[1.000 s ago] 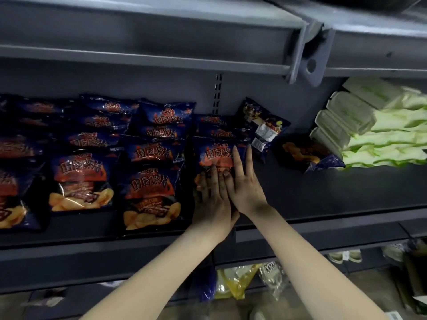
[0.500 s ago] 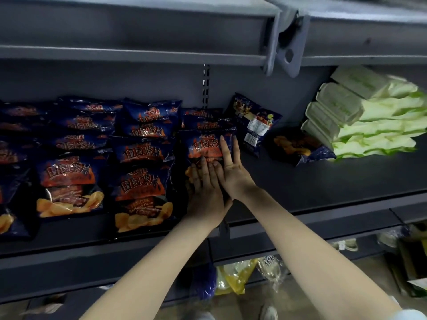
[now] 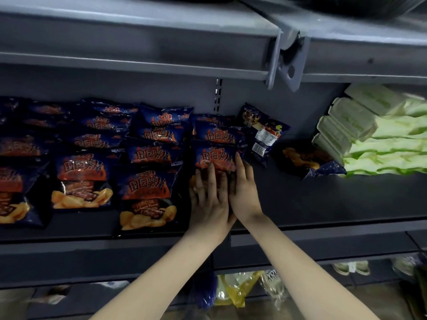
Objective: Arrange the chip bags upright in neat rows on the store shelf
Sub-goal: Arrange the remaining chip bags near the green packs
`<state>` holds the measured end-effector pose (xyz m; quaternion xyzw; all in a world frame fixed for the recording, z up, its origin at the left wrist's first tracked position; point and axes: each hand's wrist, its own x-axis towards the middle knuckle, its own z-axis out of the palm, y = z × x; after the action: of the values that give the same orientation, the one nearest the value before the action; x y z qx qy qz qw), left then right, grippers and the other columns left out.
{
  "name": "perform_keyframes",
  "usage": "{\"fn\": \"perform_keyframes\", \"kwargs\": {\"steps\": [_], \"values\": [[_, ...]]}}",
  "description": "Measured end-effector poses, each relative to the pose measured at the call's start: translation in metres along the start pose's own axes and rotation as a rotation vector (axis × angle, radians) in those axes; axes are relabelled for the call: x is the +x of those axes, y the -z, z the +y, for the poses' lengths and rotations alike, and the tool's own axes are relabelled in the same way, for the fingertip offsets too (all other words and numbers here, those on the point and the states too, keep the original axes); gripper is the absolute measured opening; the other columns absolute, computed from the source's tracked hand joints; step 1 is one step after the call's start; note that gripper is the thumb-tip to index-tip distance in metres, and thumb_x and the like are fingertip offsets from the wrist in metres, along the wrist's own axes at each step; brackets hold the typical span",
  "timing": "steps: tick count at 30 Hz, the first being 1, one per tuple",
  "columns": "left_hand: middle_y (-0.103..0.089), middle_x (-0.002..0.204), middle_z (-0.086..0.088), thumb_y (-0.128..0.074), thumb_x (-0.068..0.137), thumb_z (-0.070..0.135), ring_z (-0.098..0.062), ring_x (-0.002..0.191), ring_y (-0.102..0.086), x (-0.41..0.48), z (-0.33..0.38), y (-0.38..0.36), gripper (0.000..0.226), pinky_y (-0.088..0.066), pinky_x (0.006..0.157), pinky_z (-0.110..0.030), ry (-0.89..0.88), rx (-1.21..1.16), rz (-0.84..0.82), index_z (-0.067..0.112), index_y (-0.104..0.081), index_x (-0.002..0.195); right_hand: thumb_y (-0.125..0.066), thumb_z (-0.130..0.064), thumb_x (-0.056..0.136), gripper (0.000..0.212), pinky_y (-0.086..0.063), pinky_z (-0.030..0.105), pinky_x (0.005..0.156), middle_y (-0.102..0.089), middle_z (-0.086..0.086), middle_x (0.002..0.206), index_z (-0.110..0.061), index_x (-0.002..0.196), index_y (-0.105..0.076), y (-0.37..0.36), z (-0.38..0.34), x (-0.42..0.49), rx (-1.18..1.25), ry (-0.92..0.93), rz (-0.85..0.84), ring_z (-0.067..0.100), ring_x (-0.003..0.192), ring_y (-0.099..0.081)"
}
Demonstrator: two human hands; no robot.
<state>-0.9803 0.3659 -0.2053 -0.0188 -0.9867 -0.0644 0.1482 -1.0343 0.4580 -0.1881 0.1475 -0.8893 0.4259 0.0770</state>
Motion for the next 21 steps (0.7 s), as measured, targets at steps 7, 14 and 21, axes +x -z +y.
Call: {"fn": "perform_keyframes", "kwargs": {"steps": [7,14,21], "values": [[-0.012,0.148,-0.028,-0.038,0.073,0.063,-0.056,0.130,-0.021,0.001,-0.004,-0.025,0.094,-0.032,0.097,-0.063,0.062,-0.046,-0.046,0.004,-0.021,0.143,-0.041,0.001,0.089,0.077,-0.036,0.041,0.108,-0.020,0.003,0.153,-0.030,0.150,-0.005,-0.003,0.006,0.001,-0.025,-0.004,-0.036,0.026,0.137,-0.025],[0.003,0.152,-0.027,-0.023,0.084,0.054,-0.049,0.134,0.005,0.012,-0.007,-0.031,0.079,-0.011,0.106,-0.062,0.031,-0.102,-0.009,0.009,-0.008,0.147,-0.037,0.000,0.090,0.078,-0.009,0.029,0.116,-0.023,-0.005,0.155,-0.030,0.150,0.003,-0.003,0.011,0.005,0.018,-0.046,-0.013,0.020,0.140,-0.021],[-0.002,0.152,-0.028,-0.027,0.087,0.049,-0.051,0.137,-0.004,0.014,-0.005,-0.031,0.075,-0.006,0.106,-0.061,0.044,-0.087,0.002,0.007,-0.014,0.147,-0.034,-0.003,0.093,0.073,-0.013,0.037,0.118,-0.016,-0.011,0.157,-0.034,0.149,0.001,-0.002,0.010,0.006,0.036,-0.071,-0.015,0.022,0.143,-0.014]]}}
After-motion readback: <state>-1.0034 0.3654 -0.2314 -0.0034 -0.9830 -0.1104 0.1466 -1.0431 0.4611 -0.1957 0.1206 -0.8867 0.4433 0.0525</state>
